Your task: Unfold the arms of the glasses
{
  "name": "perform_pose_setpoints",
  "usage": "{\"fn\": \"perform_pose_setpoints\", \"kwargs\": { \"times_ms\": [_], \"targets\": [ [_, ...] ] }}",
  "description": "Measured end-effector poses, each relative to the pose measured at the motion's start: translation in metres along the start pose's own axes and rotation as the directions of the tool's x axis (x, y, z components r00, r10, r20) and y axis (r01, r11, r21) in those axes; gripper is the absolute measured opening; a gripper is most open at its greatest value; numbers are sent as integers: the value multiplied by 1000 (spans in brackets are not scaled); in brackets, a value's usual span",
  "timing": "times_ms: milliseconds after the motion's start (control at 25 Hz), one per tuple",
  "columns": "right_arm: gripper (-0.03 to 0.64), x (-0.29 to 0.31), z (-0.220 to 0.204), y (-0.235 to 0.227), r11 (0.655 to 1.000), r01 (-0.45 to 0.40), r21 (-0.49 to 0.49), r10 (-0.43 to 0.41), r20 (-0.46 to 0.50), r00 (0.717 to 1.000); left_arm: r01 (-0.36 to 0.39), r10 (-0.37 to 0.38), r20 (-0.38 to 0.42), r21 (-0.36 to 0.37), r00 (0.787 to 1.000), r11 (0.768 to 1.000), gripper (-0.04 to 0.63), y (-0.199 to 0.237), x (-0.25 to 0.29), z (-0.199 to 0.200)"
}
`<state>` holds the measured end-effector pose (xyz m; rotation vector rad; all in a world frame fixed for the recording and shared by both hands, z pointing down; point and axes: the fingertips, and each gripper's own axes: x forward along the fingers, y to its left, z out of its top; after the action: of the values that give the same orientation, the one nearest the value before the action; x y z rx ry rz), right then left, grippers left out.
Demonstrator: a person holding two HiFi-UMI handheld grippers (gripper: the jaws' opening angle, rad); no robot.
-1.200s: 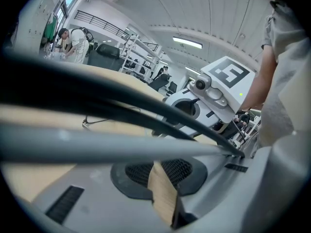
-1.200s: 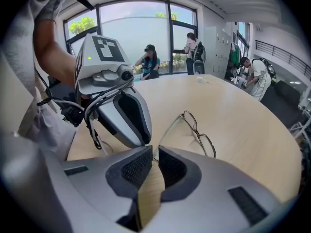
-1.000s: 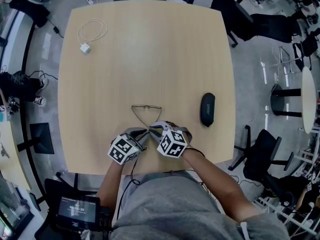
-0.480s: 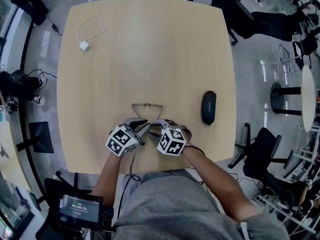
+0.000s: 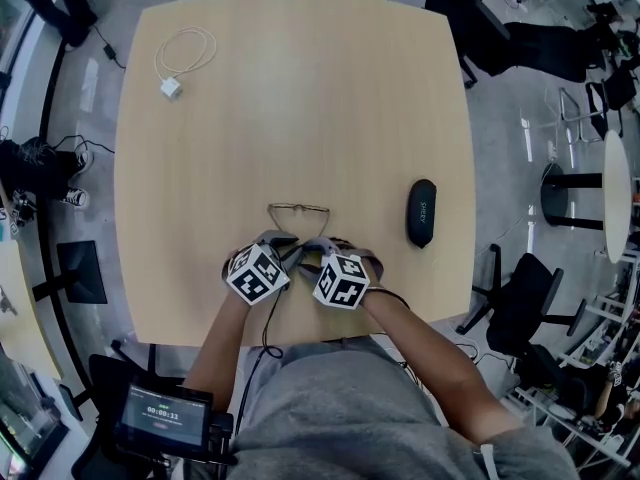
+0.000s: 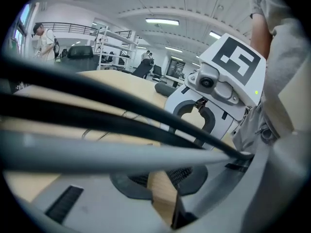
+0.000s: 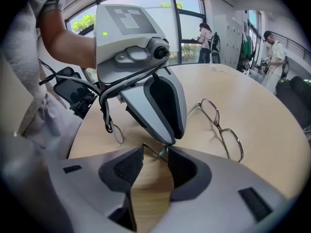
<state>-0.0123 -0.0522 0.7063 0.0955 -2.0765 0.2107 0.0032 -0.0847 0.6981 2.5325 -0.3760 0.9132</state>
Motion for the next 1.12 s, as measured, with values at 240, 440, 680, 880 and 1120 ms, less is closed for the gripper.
{"fn": "perform_pose_setpoints", "kwargs": {
  "times_ms": [240, 440, 680, 880, 1120],
  "targets": [
    [143, 1, -1, 0, 1000, -1, 11, 1, -10, 1000, 42, -42, -22, 16, 999, 999, 28, -2, -1, -2],
    [143, 1, -2, 1, 1000, -5, 10, 5, -13, 1000, 57, -56, -48, 16, 997, 998, 28, -3, -2, -8],
    [143, -2, -4, 0, 1000, -14, -5, 13, -27, 1000, 53, -52, -59, 5, 997, 999, 28, -1, -4, -9],
    [143, -4, -9, 3, 999, -29, -14, 29, -36, 999, 45, -45, -61, -3, 997, 999, 28, 1, -5, -11],
    [143, -7, -15, 2, 998, -60, -35, 59, -46, 997, 31, -33, -54, -42, 998, 999, 28, 8, -7, -12]
  ]
}}
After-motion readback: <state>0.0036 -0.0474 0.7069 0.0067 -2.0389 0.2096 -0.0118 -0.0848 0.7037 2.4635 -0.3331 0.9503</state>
